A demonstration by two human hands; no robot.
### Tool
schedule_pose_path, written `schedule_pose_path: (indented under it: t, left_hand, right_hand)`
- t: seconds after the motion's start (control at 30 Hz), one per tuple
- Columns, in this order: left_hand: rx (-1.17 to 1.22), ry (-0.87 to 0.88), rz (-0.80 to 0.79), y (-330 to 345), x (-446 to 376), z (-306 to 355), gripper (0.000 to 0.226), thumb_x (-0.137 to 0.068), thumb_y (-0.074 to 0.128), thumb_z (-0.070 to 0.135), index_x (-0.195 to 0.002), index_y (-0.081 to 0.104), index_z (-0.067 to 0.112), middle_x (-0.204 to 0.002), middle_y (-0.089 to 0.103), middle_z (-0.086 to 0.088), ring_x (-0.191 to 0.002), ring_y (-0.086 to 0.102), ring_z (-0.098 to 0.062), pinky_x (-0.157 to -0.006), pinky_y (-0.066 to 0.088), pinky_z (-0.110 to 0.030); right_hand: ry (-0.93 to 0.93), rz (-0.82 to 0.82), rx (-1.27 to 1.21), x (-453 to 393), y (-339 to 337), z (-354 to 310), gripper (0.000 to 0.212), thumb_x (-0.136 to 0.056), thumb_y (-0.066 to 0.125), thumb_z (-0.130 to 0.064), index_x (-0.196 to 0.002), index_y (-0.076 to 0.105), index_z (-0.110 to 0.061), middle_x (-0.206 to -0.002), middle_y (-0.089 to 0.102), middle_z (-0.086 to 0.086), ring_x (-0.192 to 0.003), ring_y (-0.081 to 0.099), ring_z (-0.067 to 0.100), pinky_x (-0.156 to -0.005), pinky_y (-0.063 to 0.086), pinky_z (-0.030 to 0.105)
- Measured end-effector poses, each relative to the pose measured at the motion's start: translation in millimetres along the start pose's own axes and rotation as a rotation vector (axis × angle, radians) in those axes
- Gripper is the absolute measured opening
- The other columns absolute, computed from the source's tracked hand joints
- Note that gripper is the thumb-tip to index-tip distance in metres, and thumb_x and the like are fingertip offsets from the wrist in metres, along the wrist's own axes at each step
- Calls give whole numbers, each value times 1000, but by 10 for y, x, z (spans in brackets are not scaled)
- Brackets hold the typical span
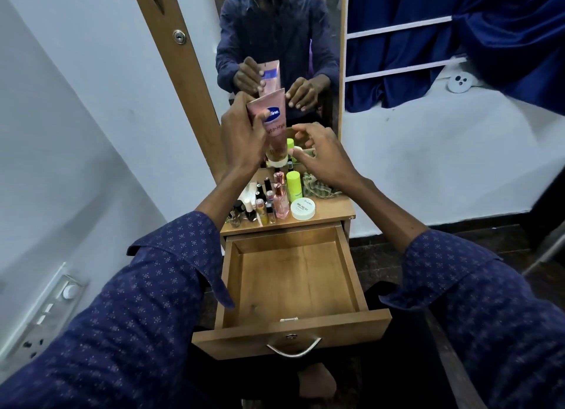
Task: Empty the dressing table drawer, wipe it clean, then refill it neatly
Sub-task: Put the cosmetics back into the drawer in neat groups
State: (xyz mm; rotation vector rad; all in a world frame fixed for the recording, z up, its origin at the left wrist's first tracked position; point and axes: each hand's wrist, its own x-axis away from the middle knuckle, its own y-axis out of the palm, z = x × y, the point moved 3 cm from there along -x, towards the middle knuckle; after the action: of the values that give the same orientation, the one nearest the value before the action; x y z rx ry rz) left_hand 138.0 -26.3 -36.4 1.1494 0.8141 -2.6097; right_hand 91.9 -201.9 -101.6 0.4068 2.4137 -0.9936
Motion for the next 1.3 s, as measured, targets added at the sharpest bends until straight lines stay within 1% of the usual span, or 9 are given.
schedule_pose_path:
  t: [0.17,0.4,0.53,0.6,0.73,0.9,1.03,1.13,1.3]
  left_hand:
    - [192,-79,-91,88,125,94,20,-93,76,17,-101,62,5,-91,69,2,-77,65,1,-60,53,-18]
    - [285,-227,-279,366,956,-7,15,-93,79,15,-106,73,9,-94,75,5,-83,72,-1,-64,55,-15]
    - [273,-368,-378,530,1579,-260,20,-98,71,38,-102,70,19,-89,77,5,-81,76,-12,-68,65,-43]
    - [261,-386,-405,558,1874,-353,22,-102,58,42,-101,68,22,-89,77,4,-79,75,-14,-70,63,-48]
    - [224,-451,-479,569,2414,-493,27,-108,51,35,-106,70,17,-95,77,6,-82,73,-11,-76,62,-48]
    - [256,-641,-642,602,2806,-641,27,-106,58,19,-132,61,14,-126,73,-1,-107,72,-17,-89,63,-42]
    - [269,-646,-722,622,2908,-648,35,-104,57,6,-138,60,9,-123,69,2,-110,65,-14,-90,53,-28]
    - [249,-606,-827,671,2955,-665,34,-102,57,6,-134,64,13,-127,71,-3,-111,67,-20,-97,55,-35]
    - [242,-635,-946,739,3011,-734,31,-105,52,13,-130,70,10,-132,62,-13,-102,70,-23,-68,56,-14]
  right_hand:
    - [108,60,-73,386,-96,-120,81,-79,78,-66,-142,45,-28,-128,59,-6,-103,63,6,-78,56,22]
    - [228,123,73,1382,38,-29,79,-74,88,-50,-127,36,-24,-110,57,-9,-89,62,8,-63,52,25]
    - [344,59,141,1859,209,139,75,-71,86,-50,-120,34,-26,-103,60,-10,-84,65,11,-62,47,29]
    - [390,15,181,2020,302,217,72,-71,85,-51,-117,34,-26,-104,64,-8,-86,67,16,-64,46,31]
    - [449,-104,276,2196,480,307,76,-71,84,-51,-123,36,-23,-113,67,-2,-97,71,27,-70,53,38]
    - [389,-241,411,2341,705,267,70,-81,83,-50,-128,41,-18,-121,69,6,-101,71,28,-78,59,43]
    - [441,-303,504,2366,772,265,77,-85,82,-47,-141,44,-12,-119,70,10,-103,70,32,-82,54,42]
    - [458,-321,573,2370,762,252,64,-84,83,-45,-131,57,-9,-113,71,10,-98,71,31,-79,54,40]
    - [419,-349,645,2377,771,228,51,-84,82,-46,-120,67,-13,-113,71,8,-95,71,29,-77,54,38]
